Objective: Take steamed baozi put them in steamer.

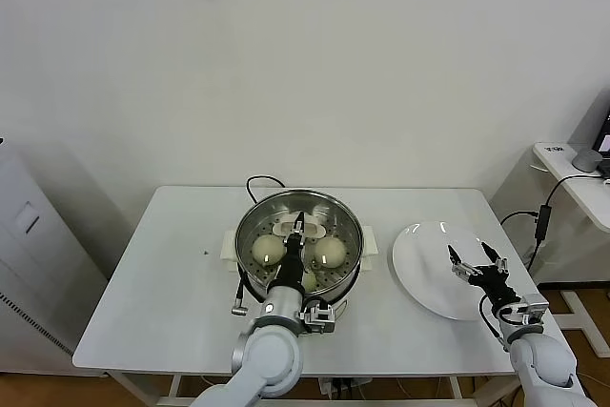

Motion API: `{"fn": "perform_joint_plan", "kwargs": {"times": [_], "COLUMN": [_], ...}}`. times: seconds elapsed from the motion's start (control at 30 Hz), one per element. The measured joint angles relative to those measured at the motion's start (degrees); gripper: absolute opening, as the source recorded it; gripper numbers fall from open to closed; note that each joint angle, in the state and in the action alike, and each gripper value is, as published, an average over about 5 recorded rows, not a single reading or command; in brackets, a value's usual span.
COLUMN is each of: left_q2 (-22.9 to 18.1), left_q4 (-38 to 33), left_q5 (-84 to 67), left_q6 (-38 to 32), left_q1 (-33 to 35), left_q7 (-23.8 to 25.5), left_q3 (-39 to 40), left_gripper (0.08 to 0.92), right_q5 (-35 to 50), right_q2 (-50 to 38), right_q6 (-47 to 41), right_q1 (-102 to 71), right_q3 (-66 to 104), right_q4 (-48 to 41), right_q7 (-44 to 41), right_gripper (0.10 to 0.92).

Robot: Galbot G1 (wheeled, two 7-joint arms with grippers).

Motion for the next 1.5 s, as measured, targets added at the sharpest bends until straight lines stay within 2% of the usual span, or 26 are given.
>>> {"fn": "perform_joint_plan", "kwargs": {"times": [0.23,0.47,0.67,0.8,0.97,1.1,1.3,1.5], "left_q2": [0.8,3.3,7.0,8.4,9.4,10.0,11.0,11.5], "left_q4": [-1.5,-8.1,-15.1,-18.2,-19.6,-17.6,-9.3,0.3], "left_q5": [-2.8,-9.5,-23.0,-37.3,-56.6,-71.0,-85.0,-92.4], "left_q6": [-0.5,-3.7,-10.2,-13.8,-15.4,-16.8,-20.4,-23.4], "left_q1": [1.4,4.8,7.2,7.8,8.9,10.2,11.9,12.1], "left_q7": [-1.0,1.1,3.2,1.5,-3.1,-5.7,-7.1,-7.8], "left_q3": [-0.9,-3.9,-9.9,-16.2,-26.8,-35.1,-42.5,-44.7], "left_gripper": [0.325,0.533,0.707,0.798,0.822,0.823,0.823,0.823], "right_q5": [0.0,0.0,0.5,0.7,0.8,0.9,0.5,-1.1], "right_q2": [0.0,-0.1,0.2,0.4,0.4,0.7,1.3,1.1], "right_q6": [0.1,0.1,-0.6,-1.2,-1.1,-1.3,-1.9,-2.9], "right_q1": [-0.2,0.0,-0.1,-0.4,-0.9,-1.0,-0.9,-1.0], "right_q3": [0.1,0.1,-0.1,-0.2,-0.5,-0.8,-0.7,-0.2], "right_q4": [0.1,0.2,0.5,1.0,1.7,2.5,3.2,4.1], "right_q7": [-0.3,-0.4,-0.5,0.0,1.0,2.0,3.3,4.4], "right_gripper": [0.823,0.823,0.823,0.823,0.823,0.823,0.823,0.823]}}
